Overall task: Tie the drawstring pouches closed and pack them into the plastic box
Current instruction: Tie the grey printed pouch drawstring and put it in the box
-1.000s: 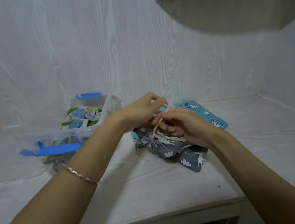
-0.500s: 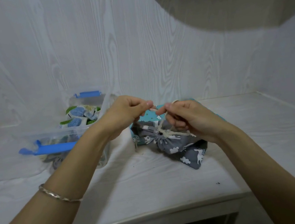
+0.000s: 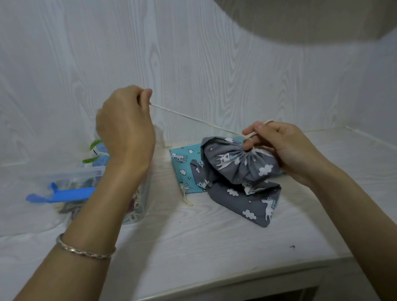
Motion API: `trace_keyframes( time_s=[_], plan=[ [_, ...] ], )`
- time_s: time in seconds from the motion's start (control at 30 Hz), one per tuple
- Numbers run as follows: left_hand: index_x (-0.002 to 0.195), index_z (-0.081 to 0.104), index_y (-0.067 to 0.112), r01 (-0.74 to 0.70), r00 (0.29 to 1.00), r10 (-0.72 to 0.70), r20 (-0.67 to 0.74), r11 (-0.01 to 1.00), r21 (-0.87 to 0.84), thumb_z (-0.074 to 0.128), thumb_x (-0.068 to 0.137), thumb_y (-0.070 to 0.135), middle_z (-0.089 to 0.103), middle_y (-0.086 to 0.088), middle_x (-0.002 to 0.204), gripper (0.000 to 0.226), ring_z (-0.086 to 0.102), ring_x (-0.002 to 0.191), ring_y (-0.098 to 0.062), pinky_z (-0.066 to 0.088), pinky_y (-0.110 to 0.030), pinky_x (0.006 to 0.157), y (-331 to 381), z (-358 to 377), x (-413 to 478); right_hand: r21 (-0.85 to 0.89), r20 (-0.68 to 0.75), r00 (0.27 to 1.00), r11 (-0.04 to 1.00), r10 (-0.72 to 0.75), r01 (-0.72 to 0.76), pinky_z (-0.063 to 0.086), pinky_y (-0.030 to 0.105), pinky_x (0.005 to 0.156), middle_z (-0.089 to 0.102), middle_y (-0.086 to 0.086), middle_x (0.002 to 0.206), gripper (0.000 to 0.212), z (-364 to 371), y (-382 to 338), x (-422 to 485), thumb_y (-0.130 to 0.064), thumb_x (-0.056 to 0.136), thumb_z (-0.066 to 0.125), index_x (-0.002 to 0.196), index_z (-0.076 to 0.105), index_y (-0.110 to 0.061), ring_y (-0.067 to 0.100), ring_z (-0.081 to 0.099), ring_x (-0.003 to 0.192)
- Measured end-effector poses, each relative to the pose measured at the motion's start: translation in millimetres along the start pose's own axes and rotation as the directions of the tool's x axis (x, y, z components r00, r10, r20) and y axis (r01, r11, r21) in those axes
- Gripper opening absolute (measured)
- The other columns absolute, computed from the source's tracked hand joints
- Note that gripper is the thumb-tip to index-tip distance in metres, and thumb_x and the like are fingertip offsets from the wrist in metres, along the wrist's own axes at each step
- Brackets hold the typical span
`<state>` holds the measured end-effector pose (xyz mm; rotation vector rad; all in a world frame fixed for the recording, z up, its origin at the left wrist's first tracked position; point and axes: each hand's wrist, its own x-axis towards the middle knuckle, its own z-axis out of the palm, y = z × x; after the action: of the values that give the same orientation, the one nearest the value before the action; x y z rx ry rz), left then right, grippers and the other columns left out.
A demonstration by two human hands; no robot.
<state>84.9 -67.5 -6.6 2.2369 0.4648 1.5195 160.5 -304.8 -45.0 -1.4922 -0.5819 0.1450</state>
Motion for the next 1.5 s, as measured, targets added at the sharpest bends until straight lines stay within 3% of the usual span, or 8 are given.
trace_keyframes(
  time_s=[0.23,0.47,0.8,1.07,1.17,1.27,1.33,1.5],
  plan=[
    [0.113,0.067,0.020,-0.190,0.922,0.051,0.383,0.923,0.333,0.052,0.098,0.014,0.066,-0.010,0.110,0.023,0.057,0.104,-0.032,0.039,-0.040,0.086,13,11,-12,-0.017,0.019,0.999,0.999,0.034,-0.033,0.055,0.024,0.063,0.070,0.004,0.066,0.025,0,-4,-2,-0.021,0.098,0.052,0.084,0.065,-0.004,0.013,0.066,0.065],
    [0.099,0.075,0.021,0.161,0.550,0.273,0.789,0.893,-0.421,0.068,0.087,0.037,0.074,0.000,0.081,0.021,0.062,0.067,-0.011,0.051,-0.034,0.065,52,25,-40,-0.059,0.087,0.994,0.997,0.059,-0.054,0.056,0.027,0.064,0.070,0.011,0.067,0.019,12,-13,1,-0.018,0.094,0.059,0.084,0.064,-0.002,0.019,0.068,0.064],
    [0.072,0.074,0.015,0.432,0.539,0.010,0.842,0.855,-0.287,0.075,0.080,0.033,0.061,-0.003,0.064,0.020,0.047,0.057,-0.010,0.038,-0.022,0.055,27,23,-46,-0.296,0.049,0.999,0.955,0.012,0.003,0.052,0.042,0.075,0.073,0.010,0.078,0.029,22,-4,-4,0.001,0.075,0.077,0.077,0.051,-0.011,0.021,0.065,0.071],
    [0.075,0.073,0.017,0.320,0.492,0.087,0.866,0.908,-0.272,0.072,0.084,0.029,0.061,0.005,0.059,0.015,0.047,0.050,-0.002,0.036,-0.012,0.050,24,16,-42,-0.762,0.126,0.941,0.577,-0.313,0.294,0.045,0.016,0.058,0.069,-0.003,0.068,0.010,42,2,-13,-0.014,0.080,0.066,0.078,0.076,-0.017,0.009,0.061,0.064],
    [0.078,0.073,0.019,0.199,0.525,0.131,0.841,0.942,-0.271,0.070,0.086,0.027,0.061,0.011,0.058,0.011,0.049,0.044,0.004,0.037,-0.009,0.047,27,16,-42,-0.698,0.026,0.993,0.709,-0.116,0.101,0.037,0.017,0.054,0.059,0.001,0.062,0.020,37,1,-7,-0.020,0.079,0.067,0.070,0.067,-0.002,0.006,0.048,0.053],
    [0.082,0.072,0.022,0.104,0.556,0.171,0.813,0.957,-0.272,0.067,0.088,0.028,0.066,0.008,0.070,0.010,0.050,0.047,0.005,0.035,-0.007,0.045,32,15,-42,-0.136,0.091,0.957,0.955,0.275,-0.262,0.042,0.036,0.073,0.055,0.016,0.083,0.044,32,3,0,-0.019,0.059,0.064,0.088,0.058,0.014,0.023,0.051,0.078],
    [0.086,0.071,0.021,0.062,0.567,0.186,0.802,0.962,-0.267,0.063,0.091,0.030,0.066,0.005,0.073,0.013,0.048,0.045,0.003,0.032,-0.007,0.042,35,15,-41,0.149,0.187,0.910,0.905,0.370,-0.398,0.049,0.041,0.082,0.060,0.022,0.094,0.044,28,4,0,-0.012,0.063,0.062,0.102,0.060,0.009,0.031,0.057,0.088],
    [0.084,0.070,0.010,0.135,0.540,0.133,0.831,0.961,-0.242,0.058,0.094,0.031,0.055,0.004,0.060,0.025,0.041,0.045,-0.002,0.031,-0.013,0.043,33,20,-45,-0.207,-0.038,0.999,0.978,-0.014,0.005,0.053,0.029,0.068,0.069,0.006,0.082,0.016,31,9,-8,-0.015,0.077,0.079,0.088,0.067,-0.013,0.015,0.064,0.069]
  ],
)
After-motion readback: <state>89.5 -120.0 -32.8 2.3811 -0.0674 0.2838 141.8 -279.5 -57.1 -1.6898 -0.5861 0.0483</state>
